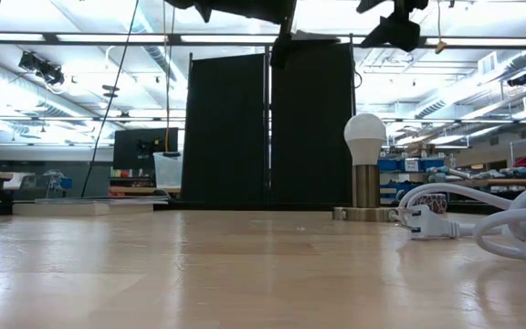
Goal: Screw lightbulb
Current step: Remove the white lightbulb from the lamp
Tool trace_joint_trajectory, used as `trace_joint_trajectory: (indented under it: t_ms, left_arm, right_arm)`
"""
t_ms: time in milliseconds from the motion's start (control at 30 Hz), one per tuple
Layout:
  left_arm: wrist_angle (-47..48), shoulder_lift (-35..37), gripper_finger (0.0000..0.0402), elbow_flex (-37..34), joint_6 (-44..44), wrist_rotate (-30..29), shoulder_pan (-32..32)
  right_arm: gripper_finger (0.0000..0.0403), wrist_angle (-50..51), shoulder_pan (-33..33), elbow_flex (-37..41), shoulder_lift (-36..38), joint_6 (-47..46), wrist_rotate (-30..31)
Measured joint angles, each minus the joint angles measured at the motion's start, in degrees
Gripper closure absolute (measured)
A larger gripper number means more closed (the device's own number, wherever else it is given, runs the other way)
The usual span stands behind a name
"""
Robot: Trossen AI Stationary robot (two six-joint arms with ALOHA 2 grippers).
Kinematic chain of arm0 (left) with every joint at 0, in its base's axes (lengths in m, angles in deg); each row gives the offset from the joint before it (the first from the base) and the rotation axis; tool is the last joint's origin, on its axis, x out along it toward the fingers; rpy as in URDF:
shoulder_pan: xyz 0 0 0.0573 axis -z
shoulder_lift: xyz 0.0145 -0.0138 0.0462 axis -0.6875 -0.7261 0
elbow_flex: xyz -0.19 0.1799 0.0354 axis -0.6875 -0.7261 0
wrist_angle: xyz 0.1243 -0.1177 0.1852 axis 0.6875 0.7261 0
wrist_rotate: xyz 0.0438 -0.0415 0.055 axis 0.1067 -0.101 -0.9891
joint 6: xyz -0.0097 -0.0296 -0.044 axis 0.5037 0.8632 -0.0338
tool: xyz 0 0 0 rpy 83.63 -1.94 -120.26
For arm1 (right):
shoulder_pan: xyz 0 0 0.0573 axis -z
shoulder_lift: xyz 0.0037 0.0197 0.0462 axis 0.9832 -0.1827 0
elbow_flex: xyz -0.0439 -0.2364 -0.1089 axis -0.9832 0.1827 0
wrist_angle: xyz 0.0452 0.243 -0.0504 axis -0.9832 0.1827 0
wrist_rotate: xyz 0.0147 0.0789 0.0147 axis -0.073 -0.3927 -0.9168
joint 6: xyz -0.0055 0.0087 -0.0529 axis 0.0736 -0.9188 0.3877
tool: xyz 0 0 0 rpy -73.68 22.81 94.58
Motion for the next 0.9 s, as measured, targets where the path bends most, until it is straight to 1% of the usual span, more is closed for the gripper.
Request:
trace_joint_trajectory:
  t_ms: [100, 233, 333, 433, 500, 633, 733, 900]
  left_arm:
    - [1.4, 0.0, 0.0067, 1.2, -3.2, 2.1, -1.7]
    - [10.3, 0.5, 0.0067, 2.8, -4.2, 5.3, -4.0]
    - [19.2, 0.6, 0.0067, 4.7, -10.9, 8.5, -5.3]
    - [25.5, 0.8, 0.0067, 5.5, -20.9, 11.2, -6.4]
    - [31.0, 0.8, 0.0067, 5.5, -26.8, 11.5, -7.0]
    - [39.6, 0.4, 0.0067, 5.4, -34.4, 10.5, -7.7]
    - [40.7, 0.2, 0.0067, 3.1, -39.1, 8.8, -7.7]
    - [34.4, 0.2, 0.0079, -4.4, -39.3, 8.4, -7.6]
  right_arm:
    - [0.0094, 0.0, 0.0, 0.0, 0.0, 0.0, 4.3]
    - [0.0094, 0.3, 0.0, -0.1, -0.5, -1.2, 6.6]
    - [0.0094, 0.8, 0.4, -0.1, -2.1, -3.4, 7.1]
    - [0.0094, 1.7, 0.4, -0.1, -3.8, -4.5, 8.3]
    - [0.0094, 2.3, 0.4, -0.1, -4.9, -4.8, 9.1]
    - [0.0094, 2.1, 1.0, -0.1, -6.6, -7.9, 9.3]
    - [0.0094, 2.2, 1.1, -0.1, -7.1, -8.6, 9.2]
    - [0.0094, 4.2, 1.2, -0.1, -7.0, -7.2, 8.1]
